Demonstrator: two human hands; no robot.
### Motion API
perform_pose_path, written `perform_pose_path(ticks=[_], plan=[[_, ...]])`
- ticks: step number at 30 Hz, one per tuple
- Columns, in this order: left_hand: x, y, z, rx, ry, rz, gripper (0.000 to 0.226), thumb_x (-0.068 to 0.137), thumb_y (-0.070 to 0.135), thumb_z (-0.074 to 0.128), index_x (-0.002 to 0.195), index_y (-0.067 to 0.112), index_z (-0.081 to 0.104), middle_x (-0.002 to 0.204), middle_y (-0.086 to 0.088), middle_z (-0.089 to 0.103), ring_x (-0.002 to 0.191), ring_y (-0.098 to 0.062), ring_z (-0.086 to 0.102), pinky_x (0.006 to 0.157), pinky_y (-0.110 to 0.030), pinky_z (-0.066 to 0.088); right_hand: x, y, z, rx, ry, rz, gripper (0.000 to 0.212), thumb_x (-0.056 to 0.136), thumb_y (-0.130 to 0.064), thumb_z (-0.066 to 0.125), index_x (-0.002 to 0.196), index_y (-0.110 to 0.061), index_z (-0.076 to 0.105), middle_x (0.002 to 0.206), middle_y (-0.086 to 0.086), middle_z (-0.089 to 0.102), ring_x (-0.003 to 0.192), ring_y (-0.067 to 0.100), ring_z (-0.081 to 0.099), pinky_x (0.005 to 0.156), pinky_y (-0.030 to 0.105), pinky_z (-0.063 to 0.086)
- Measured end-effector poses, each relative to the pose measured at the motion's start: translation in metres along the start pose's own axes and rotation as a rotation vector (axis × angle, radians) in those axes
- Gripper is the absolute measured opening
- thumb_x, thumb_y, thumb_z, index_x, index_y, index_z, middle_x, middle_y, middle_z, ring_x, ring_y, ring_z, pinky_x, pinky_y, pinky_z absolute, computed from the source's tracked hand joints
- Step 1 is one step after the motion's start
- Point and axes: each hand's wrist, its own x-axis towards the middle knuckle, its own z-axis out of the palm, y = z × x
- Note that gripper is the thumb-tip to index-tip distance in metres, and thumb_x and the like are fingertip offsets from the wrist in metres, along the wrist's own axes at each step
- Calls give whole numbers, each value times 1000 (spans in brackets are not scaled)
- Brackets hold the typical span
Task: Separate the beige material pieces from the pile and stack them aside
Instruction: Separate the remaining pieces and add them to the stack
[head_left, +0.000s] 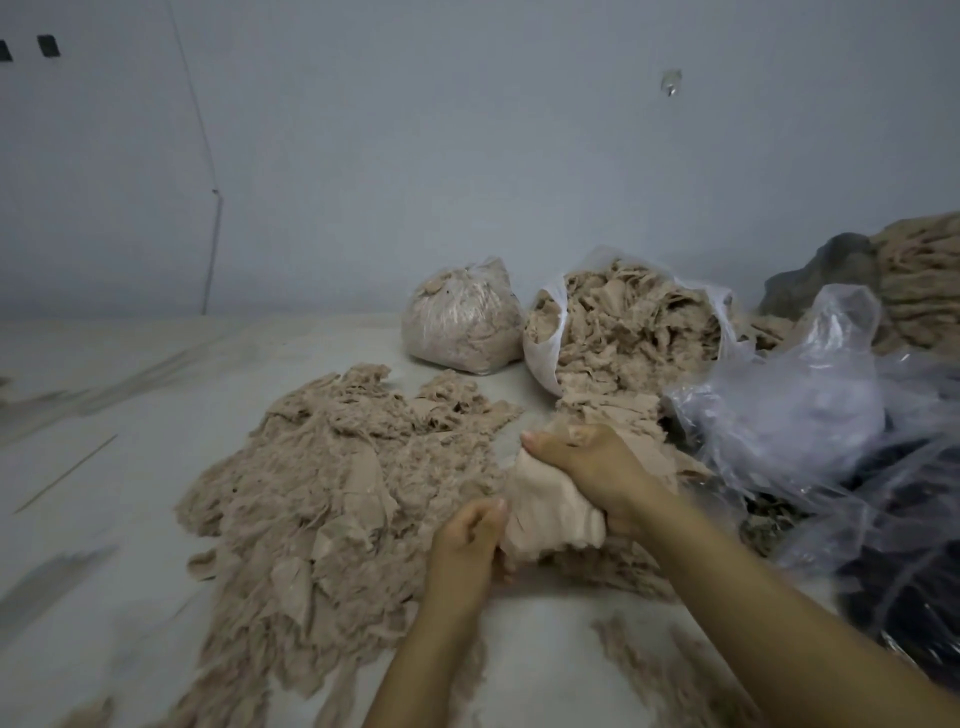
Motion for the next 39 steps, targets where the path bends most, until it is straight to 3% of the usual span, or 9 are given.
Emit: perform_pose_path(ticks=[4,11,17,20,22,26,30,34,39], plan=[[7,-1,-6,-33,95,37,31,95,15,51,65,10,53,44,6,37,39,-6,28,39,-18,23,7,6,-6,-115,139,-29,41,83,-27,73,74,11,60,70,16,56,65,23,52,61,33,41],[14,-4,-28,-27,226,8,47,95,22,54,50,15,43,41,2,36,34,-9,29,40,-19,25,33,2,-18,-113,348,-50,32,81,-30,75,68,-7,57,64,13,55,61,18,55,55,24,42],[4,-27,-66,781,-84,-42,16,82,17,70,76,24,56,73,3,54,71,-13,51,59,-15,37,41,7,-59,-955,378,146,77,79,-58,65,139,-16,40,142,17,39,131,38,36,104,45,36],[0,-35,-71,1029,-193,-64,13,83,27,70,83,23,58,77,2,57,69,-7,48,59,-17,33,12,23,-30,-760,358,-175,31,88,-38,61,115,-24,57,120,6,58,107,20,54,84,29,44],[-2,-34,-69,915,-127,-20,31,87,23,66,64,18,47,59,2,42,55,-8,38,53,-21,27,-15,43,2,-659,111,-169,6,92,-30,58,91,-25,61,85,-4,65,75,7,58,63,17,44],[-8,-21,-60,224,-86,-180,25,89,2,61,68,7,49,54,-5,43,44,-11,43,44,-22,39,-49,81,49,-165,-187,247,39,88,-47,62,72,-11,61,62,4,58,57,12,58,61,31,50],[-19,-17,-62,-54,-203,-305,27,78,-12,62,71,8,47,65,-10,54,55,-15,55,52,-24,46,-50,86,64,266,-85,349,17,93,-15,61,78,-9,65,69,7,69,59,17,64,54,25,51],[-22,-18,-56,-215,-122,-389,22,76,17,73,89,10,56,85,-15,66,76,-24,64,70,-38,54,-54,89,69,-1,31,83,15,89,-3,62,76,-10,58,65,-1,57,60,8,52,56,18,43],[-18,-25,-44,-136,179,-233,13,91,4,56,81,5,64,79,-19,66,75,-30,62,74,-42,52,-63,95,70,-75,138,-11,21,89,-9,63,71,-14,54,60,-9,53,54,-4,47,53,12,36]])
